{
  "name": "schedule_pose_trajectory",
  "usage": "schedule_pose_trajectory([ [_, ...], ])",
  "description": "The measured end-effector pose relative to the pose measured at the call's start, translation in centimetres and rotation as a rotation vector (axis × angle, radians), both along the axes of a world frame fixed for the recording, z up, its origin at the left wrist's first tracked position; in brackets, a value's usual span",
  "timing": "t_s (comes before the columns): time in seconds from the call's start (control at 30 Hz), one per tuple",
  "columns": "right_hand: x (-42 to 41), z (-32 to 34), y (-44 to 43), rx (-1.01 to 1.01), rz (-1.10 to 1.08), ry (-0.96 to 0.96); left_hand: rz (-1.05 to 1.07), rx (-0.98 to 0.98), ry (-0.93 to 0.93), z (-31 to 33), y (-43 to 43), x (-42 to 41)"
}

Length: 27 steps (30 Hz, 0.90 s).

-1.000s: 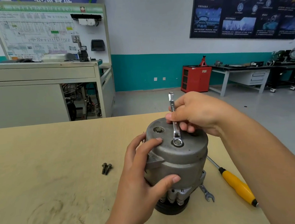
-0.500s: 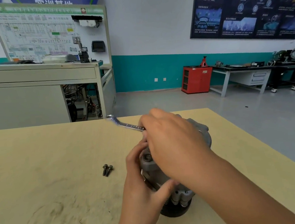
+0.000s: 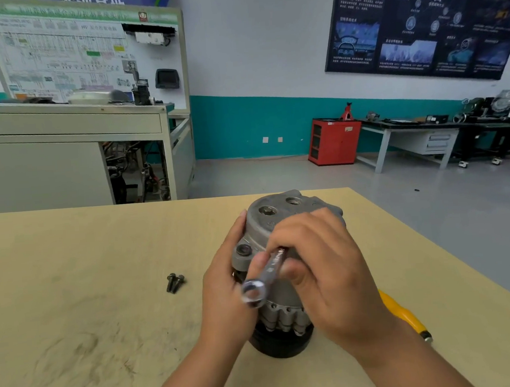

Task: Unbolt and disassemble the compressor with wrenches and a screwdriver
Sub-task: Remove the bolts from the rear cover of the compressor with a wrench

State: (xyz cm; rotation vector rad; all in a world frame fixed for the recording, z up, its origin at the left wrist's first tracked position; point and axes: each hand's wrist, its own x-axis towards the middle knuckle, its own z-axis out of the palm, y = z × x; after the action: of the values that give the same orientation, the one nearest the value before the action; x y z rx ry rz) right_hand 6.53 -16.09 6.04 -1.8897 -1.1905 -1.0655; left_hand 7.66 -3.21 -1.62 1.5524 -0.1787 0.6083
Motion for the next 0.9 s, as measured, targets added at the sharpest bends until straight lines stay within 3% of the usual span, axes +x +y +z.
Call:
schedule_pose_trajectory([
  [0.27, 0.6, -3.2, -0.7, 0.41, 0.267, 0.114, -0.01, 0.033, -0.145, 1.2, 0.8, 0.6],
  [0.37, 0.5, -3.7, 0.7, 0.607, 0.355, 0.075, -0.026, 0.027, -0.162, 0.9, 0.9, 0.5],
  [0.47, 0.3, -3.6, 1.6, 0.711, 0.357, 0.044, -0.044, 0.025, -0.159, 0.7, 1.1, 0.5],
  [0.57, 0.4, -3.3, 1.6, 0.795, 0.227, 0.07, -0.074, 0.027, -0.174, 0.7, 1.2, 0.4],
  [0.77, 1.4, -1.8, 0.2, 0.98, 0.114, 0.539, -0.101, 0.003, -0.148, 0.9, 1.2, 0.2],
  [0.9, 2.6, 0.2, -1.0, 0.873, 0.103, 0.863, -0.085, -0.012, -0.142, 0.8, 1.3, 0.0],
])
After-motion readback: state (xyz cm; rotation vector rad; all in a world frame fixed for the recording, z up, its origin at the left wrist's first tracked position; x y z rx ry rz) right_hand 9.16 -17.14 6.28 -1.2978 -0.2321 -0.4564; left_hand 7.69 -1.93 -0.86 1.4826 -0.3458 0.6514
